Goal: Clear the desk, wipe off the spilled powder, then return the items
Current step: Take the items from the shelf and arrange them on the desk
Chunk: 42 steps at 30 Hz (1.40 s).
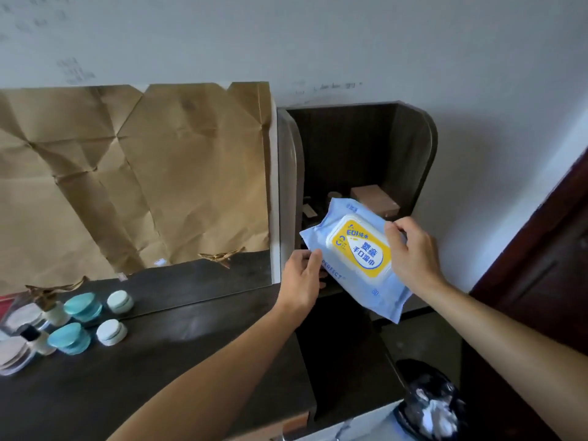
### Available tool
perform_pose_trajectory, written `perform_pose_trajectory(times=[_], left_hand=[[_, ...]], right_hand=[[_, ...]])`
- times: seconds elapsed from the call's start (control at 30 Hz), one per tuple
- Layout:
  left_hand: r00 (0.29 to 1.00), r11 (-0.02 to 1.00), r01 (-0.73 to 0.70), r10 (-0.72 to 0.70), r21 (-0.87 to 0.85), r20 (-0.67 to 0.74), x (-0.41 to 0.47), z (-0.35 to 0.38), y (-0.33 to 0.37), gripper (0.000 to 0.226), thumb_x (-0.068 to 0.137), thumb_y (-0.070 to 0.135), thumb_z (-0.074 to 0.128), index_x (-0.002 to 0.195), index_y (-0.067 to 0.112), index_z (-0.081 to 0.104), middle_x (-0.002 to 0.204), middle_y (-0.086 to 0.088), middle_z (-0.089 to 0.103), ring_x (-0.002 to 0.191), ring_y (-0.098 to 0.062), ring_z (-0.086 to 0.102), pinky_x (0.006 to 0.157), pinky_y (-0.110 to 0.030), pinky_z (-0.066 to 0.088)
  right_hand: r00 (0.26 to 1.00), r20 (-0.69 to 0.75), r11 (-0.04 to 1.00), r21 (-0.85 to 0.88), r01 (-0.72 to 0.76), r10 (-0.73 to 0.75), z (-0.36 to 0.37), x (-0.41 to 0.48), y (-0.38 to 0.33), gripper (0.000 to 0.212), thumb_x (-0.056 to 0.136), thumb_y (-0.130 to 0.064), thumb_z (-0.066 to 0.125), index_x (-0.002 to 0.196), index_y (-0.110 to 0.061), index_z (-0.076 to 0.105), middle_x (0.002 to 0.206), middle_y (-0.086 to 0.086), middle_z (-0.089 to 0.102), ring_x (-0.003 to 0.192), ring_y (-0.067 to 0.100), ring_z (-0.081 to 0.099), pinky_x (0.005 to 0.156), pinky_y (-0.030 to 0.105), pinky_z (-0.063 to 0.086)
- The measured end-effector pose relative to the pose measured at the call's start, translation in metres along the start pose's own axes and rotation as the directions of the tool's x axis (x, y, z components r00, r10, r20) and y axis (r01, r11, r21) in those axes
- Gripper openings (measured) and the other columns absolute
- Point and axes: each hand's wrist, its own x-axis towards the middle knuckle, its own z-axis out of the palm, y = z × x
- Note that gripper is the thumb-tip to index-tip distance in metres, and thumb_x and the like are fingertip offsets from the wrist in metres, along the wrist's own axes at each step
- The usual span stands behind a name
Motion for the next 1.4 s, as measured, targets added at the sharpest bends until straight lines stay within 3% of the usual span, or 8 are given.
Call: perform_pose_trajectory(times=[0.13, 0.3, 0.47, 0.6, 0.93, 1.07, 1.17, 1.4], left_hand=[[0.981, 0.981, 0.195, -0.195, -0.018, -0.012, -0.024, -0.036, -0.063, 0.016, 0.097, 0.016, 0.049, 0.110, 0.009, 0.055, 0.099, -0.007, 0.067, 0.088, -0.024, 0.068, 0.079, -0.043, 0.057], [0.930, 0.933, 0.358, -0.356, 0.015, -0.095, -0.040, -0.084, -0.125, 0.025, 0.089, -0.001, 0.046, 0.108, 0.012, 0.056, 0.099, -0.012, 0.066, 0.089, -0.033, 0.069, 0.074, -0.047, 0.059], [0.871, 0.869, 0.477, -0.449, 0.129, -0.198, -0.039, -0.118, -0.177, 0.037, 0.073, 0.006, 0.047, 0.107, 0.018, 0.056, 0.094, -0.009, 0.067, 0.088, -0.027, 0.068, 0.078, -0.051, 0.057], [0.823, 0.816, 0.552, -0.498, 0.172, -0.274, -0.031, -0.124, -0.199, 0.045, 0.079, -0.001, 0.044, 0.119, 0.017, 0.052, 0.101, -0.004, 0.063, 0.094, -0.022, 0.065, 0.083, -0.043, 0.056], [0.835, 0.675, 0.549, -0.456, 0.493, -0.307, -0.002, -0.107, -0.226, 0.069, 0.083, -0.008, 0.041, 0.144, 0.022, 0.036, 0.143, -0.003, 0.044, 0.124, -0.023, 0.048, 0.091, -0.025, 0.040], [0.855, 0.551, 0.497, -0.441, 0.671, -0.272, -0.008, -0.105, -0.222, 0.069, 0.083, -0.002, 0.046, 0.147, 0.022, 0.032, 0.142, -0.004, 0.043, 0.123, -0.025, 0.049, 0.088, -0.028, 0.041], [0.885, 0.484, 0.444, -0.370, 0.754, -0.284, -0.010, -0.100, -0.208, 0.051, 0.087, 0.010, 0.051, 0.137, 0.019, 0.043, 0.126, -0.003, 0.047, 0.113, -0.024, 0.052, 0.079, -0.031, 0.045], [0.997, 0.565, 0.063, 0.006, 0.823, -0.081, 0.006, -0.074, -0.131, 0.031, 0.088, 0.014, 0.055, 0.119, 0.018, 0.059, 0.116, 0.001, 0.058, 0.101, -0.021, 0.061, 0.077, -0.034, 0.050]], right_hand=[[0.977, 0.132, 0.985, 0.027, -0.171, 0.166, 0.042, -0.077, 0.013, 0.026, 0.097, -0.023, 0.048, 0.074, -0.011, 0.047, 0.058, -0.004, 0.048, 0.058, 0.019, 0.045, 0.054, 0.031, 0.025], [0.889, 0.356, 0.951, 0.002, -0.308, 0.287, 0.105, -0.143, 0.023, 0.028, 0.095, -0.027, 0.049, 0.073, -0.009, 0.048, 0.061, -0.002, 0.054, 0.060, 0.019, 0.052, 0.056, 0.034, 0.039], [0.755, 0.570, 0.933, -0.065, -0.353, 0.325, 0.164, -0.176, 0.034, 0.030, 0.093, -0.026, 0.052, 0.066, -0.021, 0.039, 0.060, -0.007, 0.047, 0.061, 0.016, 0.047, 0.057, 0.032, 0.037], [0.601, 0.694, 0.895, -0.147, -0.422, 0.397, 0.204, -0.187, 0.045, 0.014, 0.090, -0.018, 0.051, 0.078, -0.015, 0.045, 0.073, 0.001, 0.054, 0.071, 0.022, 0.053, 0.059, 0.029, 0.037], [0.454, 0.806, 0.918, -0.266, -0.295, 0.380, 0.239, -0.182, 0.078, 0.024, 0.093, -0.025, 0.051, 0.074, -0.021, 0.037, 0.072, -0.004, 0.048, 0.061, 0.011, 0.046, 0.049, 0.019, 0.028], [0.399, 0.839, 0.928, -0.319, -0.191, 0.370, 0.236, -0.175, 0.083, 0.019, 0.091, -0.038, 0.052, 0.088, -0.021, 0.044, 0.090, -0.001, 0.061, 0.077, 0.022, 0.057, 0.060, 0.028, 0.039], [0.439, 0.839, 0.947, -0.284, -0.148, 0.321, 0.222, -0.156, 0.081, 0.023, 0.087, -0.042, 0.055, 0.100, -0.024, 0.051, 0.098, -0.005, 0.066, 0.090, 0.022, 0.062, 0.071, 0.032, 0.049], [0.792, 0.604, 0.995, -0.011, -0.099, 0.085, 0.141, -0.072, 0.061, 0.020, 0.086, -0.039, 0.063, 0.100, -0.024, 0.063, 0.084, -0.013, 0.067, 0.075, 0.003, 0.063, 0.069, 0.029, 0.053]])
